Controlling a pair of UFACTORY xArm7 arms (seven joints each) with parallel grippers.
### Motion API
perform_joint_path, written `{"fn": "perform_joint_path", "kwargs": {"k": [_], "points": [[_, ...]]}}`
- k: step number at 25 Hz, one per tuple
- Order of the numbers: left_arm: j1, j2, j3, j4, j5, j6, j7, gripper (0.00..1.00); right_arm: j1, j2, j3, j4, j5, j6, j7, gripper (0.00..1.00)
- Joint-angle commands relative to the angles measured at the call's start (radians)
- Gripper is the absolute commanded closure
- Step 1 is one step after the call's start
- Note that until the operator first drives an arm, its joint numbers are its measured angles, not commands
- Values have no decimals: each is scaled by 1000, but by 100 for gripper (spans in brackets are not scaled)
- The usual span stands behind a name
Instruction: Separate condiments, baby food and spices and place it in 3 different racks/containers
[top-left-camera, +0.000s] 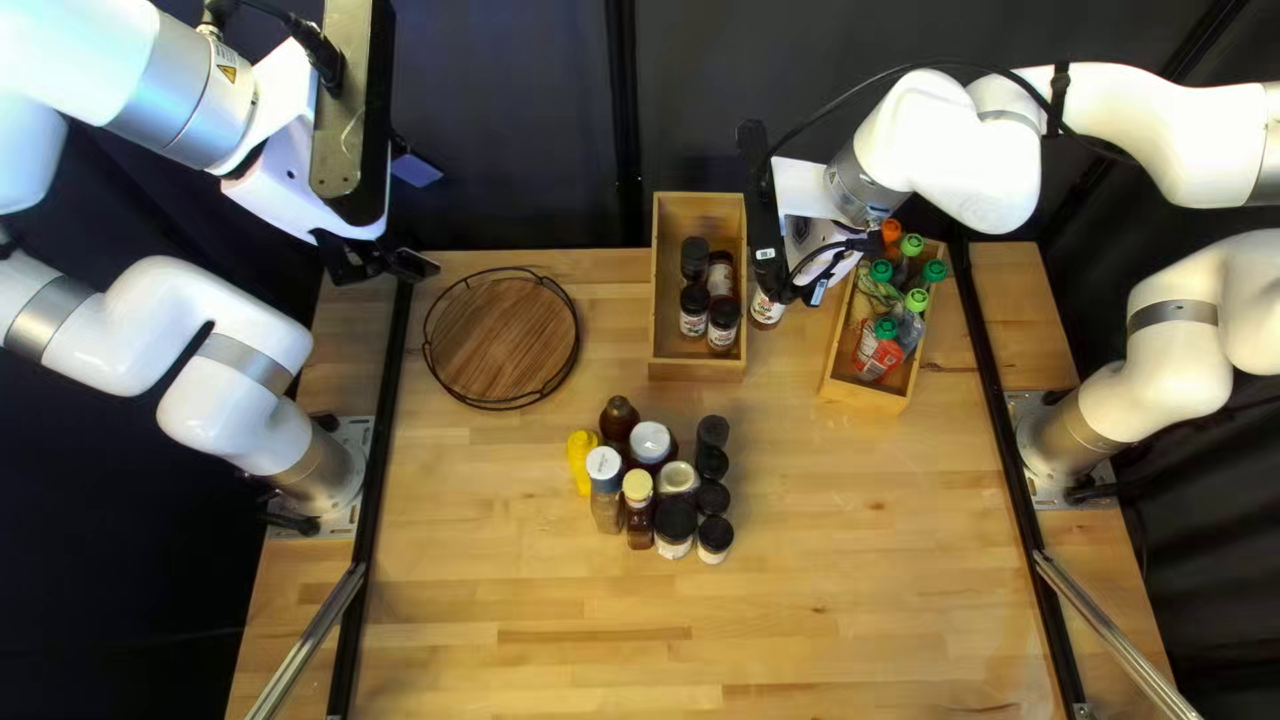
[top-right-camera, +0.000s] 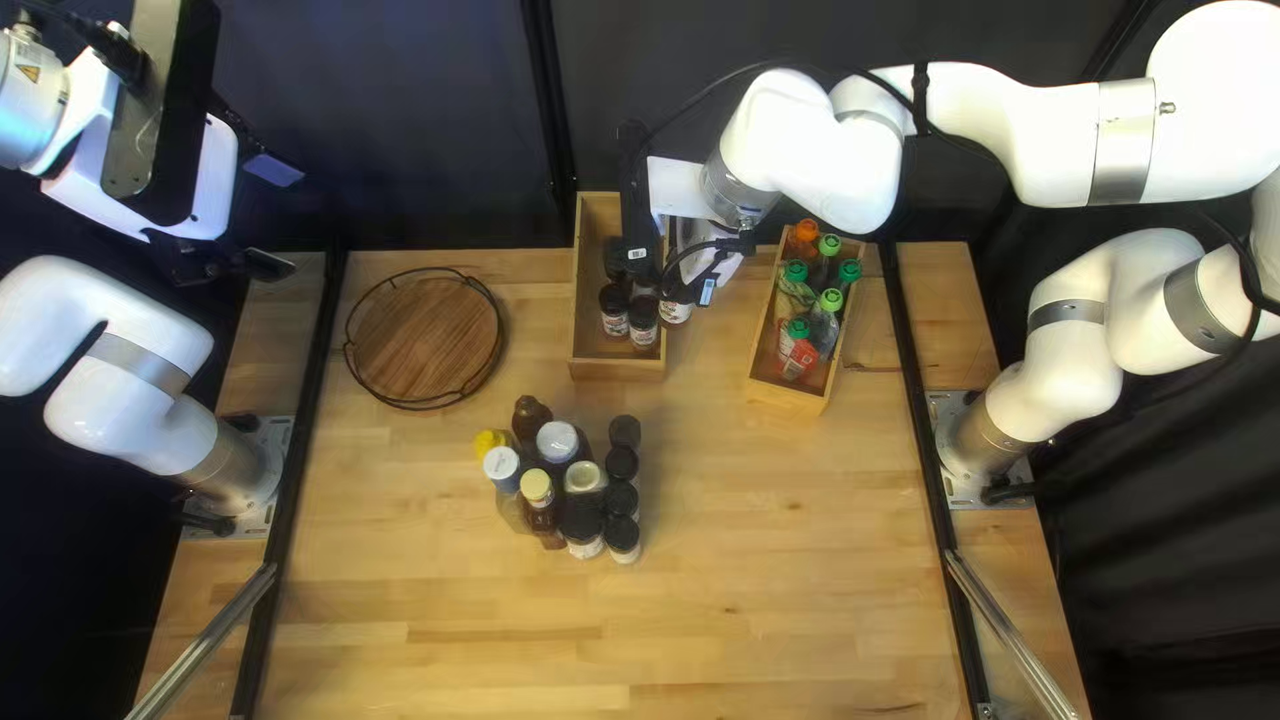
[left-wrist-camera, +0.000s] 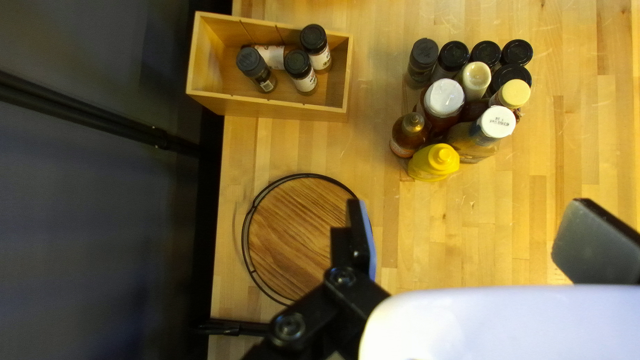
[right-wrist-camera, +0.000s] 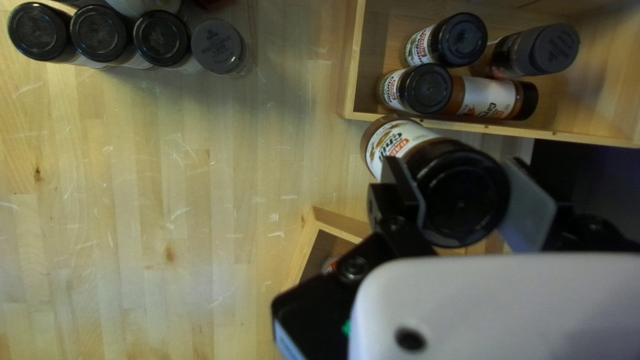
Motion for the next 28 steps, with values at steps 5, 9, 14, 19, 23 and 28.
{"fn": "perform_joint_path", "kwargs": {"k": [5, 9, 14, 19, 23, 28], "points": [[0, 0, 0, 0, 0, 0, 0, 0, 0, 0, 0, 0, 0, 0, 0, 100], [0, 0, 0, 0, 0, 0, 0, 0, 0, 0, 0, 0, 0, 0, 0, 100], [0, 0, 0, 0, 0, 0, 0, 0, 0, 0, 0, 0, 0, 0, 0, 100], [0, 0, 0, 0, 0, 0, 0, 0, 34, -177, 17, 295, 46, 216, -21, 100], [0, 0, 0, 0, 0, 0, 0, 0, 43, -157, 36, 280, 28, 226, 5, 100], [0, 0, 0, 0, 0, 0, 0, 0, 28, -159, 18, 259, 31, 206, -14, 100]]}}
